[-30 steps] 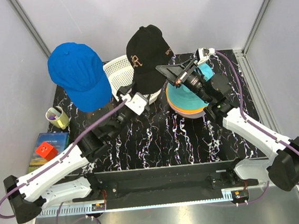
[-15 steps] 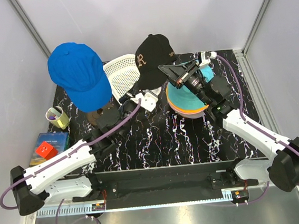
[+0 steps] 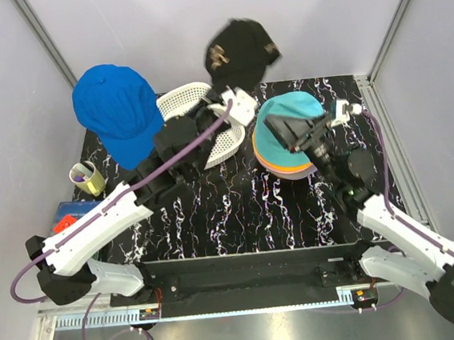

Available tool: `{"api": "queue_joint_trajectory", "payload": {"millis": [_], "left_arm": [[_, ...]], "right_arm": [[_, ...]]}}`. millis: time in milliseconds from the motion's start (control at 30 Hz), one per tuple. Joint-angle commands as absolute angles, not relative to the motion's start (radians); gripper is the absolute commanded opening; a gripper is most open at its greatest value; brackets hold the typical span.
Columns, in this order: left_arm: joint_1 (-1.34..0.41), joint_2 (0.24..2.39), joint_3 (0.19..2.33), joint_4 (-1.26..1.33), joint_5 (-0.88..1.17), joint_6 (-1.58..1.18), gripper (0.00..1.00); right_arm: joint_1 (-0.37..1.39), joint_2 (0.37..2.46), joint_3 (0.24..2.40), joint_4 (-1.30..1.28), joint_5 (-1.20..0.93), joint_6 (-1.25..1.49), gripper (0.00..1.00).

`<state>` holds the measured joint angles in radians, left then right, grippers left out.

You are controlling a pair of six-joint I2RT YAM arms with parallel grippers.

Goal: Stack the hats

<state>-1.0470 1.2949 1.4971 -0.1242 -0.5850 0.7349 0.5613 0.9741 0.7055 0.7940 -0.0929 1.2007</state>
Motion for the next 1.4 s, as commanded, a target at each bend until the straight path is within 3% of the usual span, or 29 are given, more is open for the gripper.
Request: {"api": "queue_joint_trajectory", "payload": {"millis": [0, 267, 367, 567, 733, 1167, 1367], "left_arm": [[-0.967, 1.284, 1.641, -0.048, -0.848, 0.856, 0.00], [-0.795, 1.201, 1.645, -0.003, -0.954, 0.957, 0.00], [-0.750, 1.175, 1.595, 0.135, -0.954, 1.086, 0.00], [-0.729, 1.180, 1.586, 0.157, -1.057, 1.265, 0.00], [-0.703, 1.128, 1.516, 0.055, -1.083, 1.279, 0.00], [-0.696, 1.052, 1.220, 0.109, -1.095, 1.269, 0.00], [-0.696, 1.048, 1.201, -0.061, -1.103, 1.143, 0.00]], "right_arm": [[0.575, 0.842, 0.548, 0.756, -0.029, 1.083, 0.93], [0.575, 0.605, 0.494, 0.605, 0.136, 0.908, 0.98], [0.575, 0.577, 0.491, 0.603, 0.129, 0.900, 0.98], [0.575, 0.601, 0.483, 0.643, 0.083, 0.931, 0.98], [0.575, 0.624, 0.483, 0.690, 0.029, 0.971, 0.98], [0.575, 0.552, 0.465, 0.683, 0.029, 0.965, 0.98], [0.575, 0.532, 0.463, 0.669, 0.040, 0.953, 0.98]]}}
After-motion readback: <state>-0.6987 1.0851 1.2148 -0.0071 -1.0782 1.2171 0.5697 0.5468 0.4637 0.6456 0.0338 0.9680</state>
